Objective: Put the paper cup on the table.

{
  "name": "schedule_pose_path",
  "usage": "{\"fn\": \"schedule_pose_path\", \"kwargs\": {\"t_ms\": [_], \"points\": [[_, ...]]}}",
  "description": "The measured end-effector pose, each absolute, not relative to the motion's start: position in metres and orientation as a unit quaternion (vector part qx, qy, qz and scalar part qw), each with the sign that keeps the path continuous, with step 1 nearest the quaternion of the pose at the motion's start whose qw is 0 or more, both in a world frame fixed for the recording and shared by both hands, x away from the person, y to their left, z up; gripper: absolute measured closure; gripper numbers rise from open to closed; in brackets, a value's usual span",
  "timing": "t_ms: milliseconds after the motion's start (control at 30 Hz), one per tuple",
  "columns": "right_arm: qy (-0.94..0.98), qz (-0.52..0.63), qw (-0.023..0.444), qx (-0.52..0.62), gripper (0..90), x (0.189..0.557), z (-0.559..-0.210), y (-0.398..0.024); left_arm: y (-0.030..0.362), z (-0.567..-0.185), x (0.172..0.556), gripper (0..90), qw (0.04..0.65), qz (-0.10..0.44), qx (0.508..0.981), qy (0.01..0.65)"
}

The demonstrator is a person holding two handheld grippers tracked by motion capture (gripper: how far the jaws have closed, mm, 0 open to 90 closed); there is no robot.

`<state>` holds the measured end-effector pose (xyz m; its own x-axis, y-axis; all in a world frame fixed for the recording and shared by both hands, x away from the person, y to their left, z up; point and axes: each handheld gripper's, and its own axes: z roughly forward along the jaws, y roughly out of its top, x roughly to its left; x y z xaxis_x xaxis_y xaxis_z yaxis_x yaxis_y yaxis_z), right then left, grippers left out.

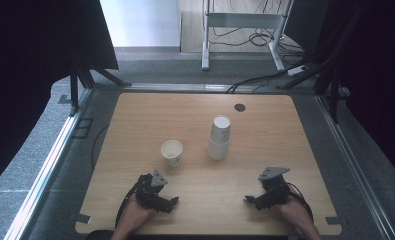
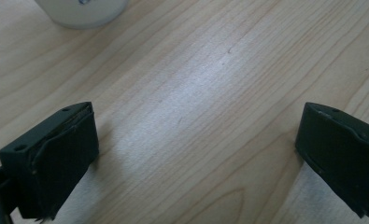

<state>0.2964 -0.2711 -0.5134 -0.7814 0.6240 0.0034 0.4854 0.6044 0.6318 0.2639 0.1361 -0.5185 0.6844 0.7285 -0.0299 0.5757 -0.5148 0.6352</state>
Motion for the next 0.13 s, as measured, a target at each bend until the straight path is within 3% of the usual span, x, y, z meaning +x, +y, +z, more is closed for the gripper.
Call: {"fn": "schedule_pose_path", "kwargs": {"t_ms": [133], "points": [[0.887,0.322,0.112,0.312,0.0,0.2963,-0.5144,-0.2719,0.1362,-0.5191,0.2642,0.0,0.317,0.123,0.861,0.378]]}}
